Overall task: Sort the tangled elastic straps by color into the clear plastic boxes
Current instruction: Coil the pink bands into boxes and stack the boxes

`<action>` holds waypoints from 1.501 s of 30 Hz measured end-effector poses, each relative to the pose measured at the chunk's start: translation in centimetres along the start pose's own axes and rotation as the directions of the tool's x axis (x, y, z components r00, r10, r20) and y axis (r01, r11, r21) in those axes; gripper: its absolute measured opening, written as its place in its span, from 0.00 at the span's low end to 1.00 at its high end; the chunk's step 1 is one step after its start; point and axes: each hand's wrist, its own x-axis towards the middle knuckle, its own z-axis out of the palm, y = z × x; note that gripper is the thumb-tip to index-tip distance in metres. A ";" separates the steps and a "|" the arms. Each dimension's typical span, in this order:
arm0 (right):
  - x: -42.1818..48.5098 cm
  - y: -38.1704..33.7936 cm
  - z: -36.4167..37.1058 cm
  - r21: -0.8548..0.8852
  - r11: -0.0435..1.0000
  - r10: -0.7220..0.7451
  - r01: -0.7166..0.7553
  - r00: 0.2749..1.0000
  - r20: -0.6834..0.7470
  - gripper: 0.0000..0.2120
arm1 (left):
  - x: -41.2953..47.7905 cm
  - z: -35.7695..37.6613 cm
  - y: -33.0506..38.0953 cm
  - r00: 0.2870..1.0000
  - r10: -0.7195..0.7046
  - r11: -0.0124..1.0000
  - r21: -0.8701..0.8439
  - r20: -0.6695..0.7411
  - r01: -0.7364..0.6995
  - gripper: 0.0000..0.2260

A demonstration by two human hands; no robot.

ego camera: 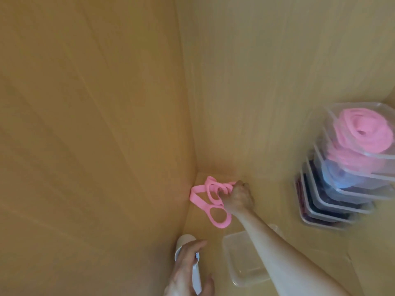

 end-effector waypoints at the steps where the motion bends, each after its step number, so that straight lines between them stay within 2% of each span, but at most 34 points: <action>1: 0.0 -0.3 0.5 -0.015 1.000 -0.002 0.001 1.000 -0.021 0.27 | -0.4 0.0 -0.2 0.994 0.102 0.988 -0.120 0.034 -0.097 0.05; 2: 0.0 -0.5 1.0 -0.043 0.999 -0.010 0.009 1.000 -0.028 0.26 | -0.4 -0.1 -0.8 0.985 0.171 0.971 -0.173 0.030 -0.163 0.13; 3: 0.0 -0.6 1.5 -0.082 0.997 -0.019 0.017 1.000 -0.023 0.24 | -0.4 0.0 -1.5 0.986 0.158 0.974 -0.172 0.052 -0.147 0.21; 4: 0.0 -0.6 1.7 -0.116 0.993 -0.023 0.021 1.000 -0.011 0.22 | -0.6 0.2 -0.9 0.979 0.143 0.985 -0.120 0.145 -0.126 0.25; 5: -0.1 -0.6 1.9 -0.132 0.991 -0.023 0.022 1.000 -0.008 0.19 | -0.9 0.6 -1.0 0.978 0.170 0.984 -0.078 0.120 -0.161 0.24; 7: 0.0 -0.6 1.6 -0.123 0.992 -0.023 0.021 0.999 -0.022 0.13 | -1.2 1.8 -0.6 0.950 0.281 0.959 0.011 -0.138 -0.282 0.23; 9: 0.2 -0.7 0.9 -0.074 0.997 -0.027 0.025 0.999 -0.021 0.11 | -1.5 2.7 -0.1 0.923 0.332 0.943 0.050 -0.195 -0.328 0.22; 12: 0.4 -0.4 -1.0 0.217 0.976 -0.010 0.000 0.999 0.047 0.08 | -0.9 2.7 0.3 0.933 0.330 0.944 0.033 -0.144 -0.329 0.20; 15: 0.3 -0.3 -3.9 0.485 0.870 0.031 -0.095 0.990 0.138 0.05 | 0.3 2.7 1.2 0.958 0.270 0.962 -0.010 -0.100 -0.273 0.19; 17: 0.1 -0.3 -6.3 0.577 0.807 0.042 -0.126 0.987 0.156 0.06 | 0.9 2.8 1.9 0.967 0.245 0.968 -0.042 -0.076 -0.249 0.18; 20: -0.1 -0.6 -9.7 0.656 0.744 0.010 -0.130 0.983 0.183 0.09 | 1.0 2.9 2.8 0.931 0.339 0.936 -0.049 -0.132 -0.347 0.19; 22: -0.7 -0.9 -11.7 0.714 0.688 -0.023 -0.126 0.980 0.196 0.08 | 1.6 2.9 3.8 0.929 0.347 0.930 -0.081 -0.124 -0.358 0.15; 23: -1.0 -1.1 -12.6 0.749 0.650 -0.045 -0.133 0.976 0.212 0.08 | 2.0 2.9 4.4 0.928 0.352 0.924 -0.111 -0.123 -0.366 0.12; 26: -2.3 -1.5 -15.2 0.846 0.506 -0.127 -0.170 0.955 0.268 0.05 | 3.2 2.6 6.8 0.931 0.348 0.914 -0.181 -0.111 -0.363 0.15; 29: -3.7 -1.8 -17.5 0.900 0.382 -0.184 -0.211 0.937 0.298 0.04 | 4.2 2.7 9.7 0.920 0.369 0.893 -0.224 -0.131 -0.390 0.14; 31: -4.8 -2.0 -18.6 0.918 0.335 -0.217 -0.214 0.930 0.296 0.04 | 5.1 3.0 11.6 0.904 0.400 0.872 -0.240 -0.152 -0.427 0.14; 33: -5.9 -2.3 -19.6 0.923 0.333 -0.240 -0.194 0.929 0.282 0.05 | 5.9 3.5 13.7 0.887 0.445 0.854 -0.238 -0.127 -0.463 0.12; 37: -7.7 -3.0 -21.3 0.936 0.312 -0.270 -0.162 0.930 0.251 0.12 | 7.1 4.4 17.0 0.864 0.499 0.829 -0.256 -0.066 -0.498 0.14; 41: -8.6 -2.9 -23.4 0.967 0.246 -0.315 -0.072 0.937 0.150 0.05 | 7.9 4.0 19.0 0.853 0.518 0.829 -0.211 -0.061 -0.518 0.09; 45: -8.7 -2.8 -25.5 0.964 0.266 -0.346 0.014 0.935 0.082 0.05 | 7.8 3.0 21.5 0.818 0.575 0.801 -0.192 -0.021 -0.567 0.07</action>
